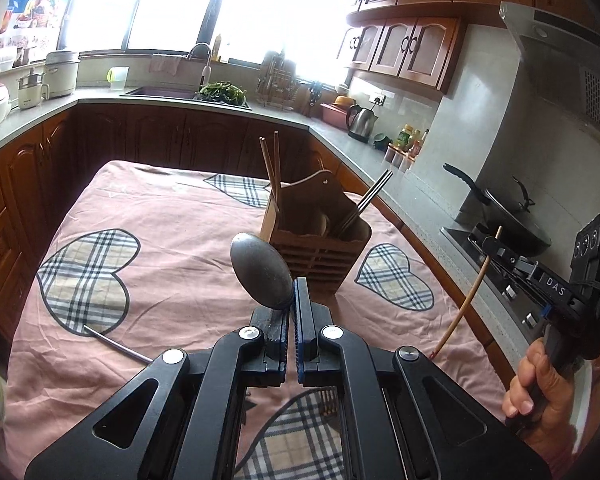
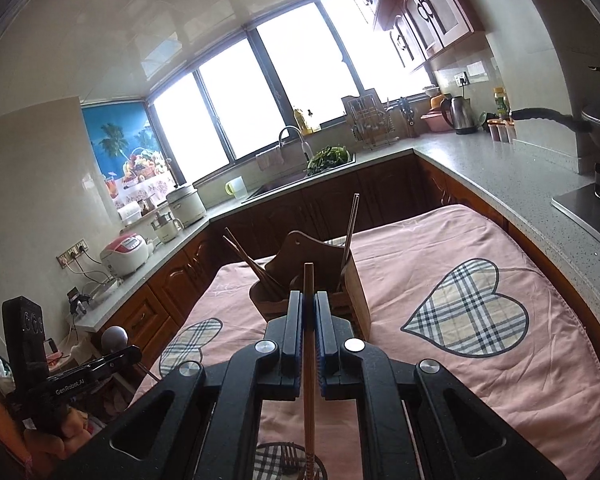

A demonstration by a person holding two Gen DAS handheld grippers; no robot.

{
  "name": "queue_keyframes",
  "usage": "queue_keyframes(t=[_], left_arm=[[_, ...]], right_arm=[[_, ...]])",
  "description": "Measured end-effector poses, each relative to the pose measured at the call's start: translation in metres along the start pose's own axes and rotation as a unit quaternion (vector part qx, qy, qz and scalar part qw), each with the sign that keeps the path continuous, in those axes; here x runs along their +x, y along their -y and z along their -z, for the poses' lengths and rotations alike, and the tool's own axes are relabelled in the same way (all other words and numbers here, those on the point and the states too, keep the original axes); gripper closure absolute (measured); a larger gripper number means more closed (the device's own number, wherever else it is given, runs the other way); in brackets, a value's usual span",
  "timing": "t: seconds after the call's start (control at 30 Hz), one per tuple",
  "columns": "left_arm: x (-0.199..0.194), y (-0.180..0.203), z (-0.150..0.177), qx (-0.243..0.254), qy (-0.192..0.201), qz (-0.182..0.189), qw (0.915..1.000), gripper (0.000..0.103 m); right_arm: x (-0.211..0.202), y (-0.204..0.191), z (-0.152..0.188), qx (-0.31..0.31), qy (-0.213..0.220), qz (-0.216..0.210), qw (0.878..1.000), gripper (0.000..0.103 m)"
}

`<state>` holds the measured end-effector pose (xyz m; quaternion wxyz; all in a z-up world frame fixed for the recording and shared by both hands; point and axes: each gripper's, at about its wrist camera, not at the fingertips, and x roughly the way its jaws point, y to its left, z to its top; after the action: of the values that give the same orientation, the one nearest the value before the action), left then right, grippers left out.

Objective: Organize utensils
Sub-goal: 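Lift the spoon and chopstick and carry them over the wooden holder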

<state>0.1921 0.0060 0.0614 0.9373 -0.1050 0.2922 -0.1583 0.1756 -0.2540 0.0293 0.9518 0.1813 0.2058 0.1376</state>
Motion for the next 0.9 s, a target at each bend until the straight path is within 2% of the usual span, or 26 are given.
queue_keyframes(t=[0.37,0.9], left_arm=[[0.019,0.005,-0.043,0.017,0.032,-0.009,0.9993,0.101],[0.076,0.008,-0.117,0.029,0.082,-0.024,0.9959,0.101]], right_arm=[[0.017,-0.001,-0.025,-0.004,0.044,-0.005,0.999,0.098],[0.062,0.003,-0.097,-0.001,0.137,0.01,0.99,0.098]])
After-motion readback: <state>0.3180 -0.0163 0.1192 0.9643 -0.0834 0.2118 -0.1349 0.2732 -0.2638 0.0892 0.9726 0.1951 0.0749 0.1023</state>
